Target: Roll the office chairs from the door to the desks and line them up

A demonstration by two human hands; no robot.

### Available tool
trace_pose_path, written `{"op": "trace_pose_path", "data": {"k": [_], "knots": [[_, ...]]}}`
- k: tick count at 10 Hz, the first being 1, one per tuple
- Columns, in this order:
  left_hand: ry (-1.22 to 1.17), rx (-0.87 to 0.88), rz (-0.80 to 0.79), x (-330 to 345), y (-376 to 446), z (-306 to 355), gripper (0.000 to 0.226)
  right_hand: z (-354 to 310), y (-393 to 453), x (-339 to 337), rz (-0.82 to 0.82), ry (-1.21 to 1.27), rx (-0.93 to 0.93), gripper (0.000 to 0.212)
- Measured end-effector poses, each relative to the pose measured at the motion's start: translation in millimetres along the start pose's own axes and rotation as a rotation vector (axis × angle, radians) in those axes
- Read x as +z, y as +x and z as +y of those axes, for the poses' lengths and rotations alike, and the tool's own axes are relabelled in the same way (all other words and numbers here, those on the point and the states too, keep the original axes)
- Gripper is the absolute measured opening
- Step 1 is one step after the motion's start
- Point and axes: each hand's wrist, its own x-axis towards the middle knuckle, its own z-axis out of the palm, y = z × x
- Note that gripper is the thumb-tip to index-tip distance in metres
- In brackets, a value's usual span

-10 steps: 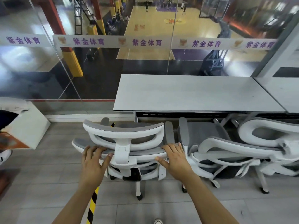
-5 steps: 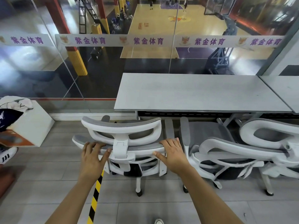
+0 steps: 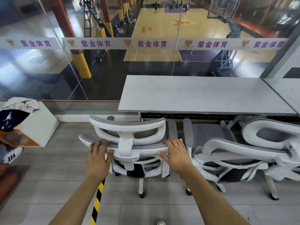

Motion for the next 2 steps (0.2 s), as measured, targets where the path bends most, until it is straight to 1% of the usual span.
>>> {"op": "trace_pose_path", "data": {"k": [1,2], "knots": [[0.035,0.005,-0.001,-3.1,-15.5,1.4,0.049,-8.0,-4.6,-2.3,0.049,-0.007,0.045,0.07],[0.04,0.047,-0.004,-7.3,-28.0,2.9,0.047,-16.8,-11.1,-4.8,0.087,0.024,0.08,0.061]]}}
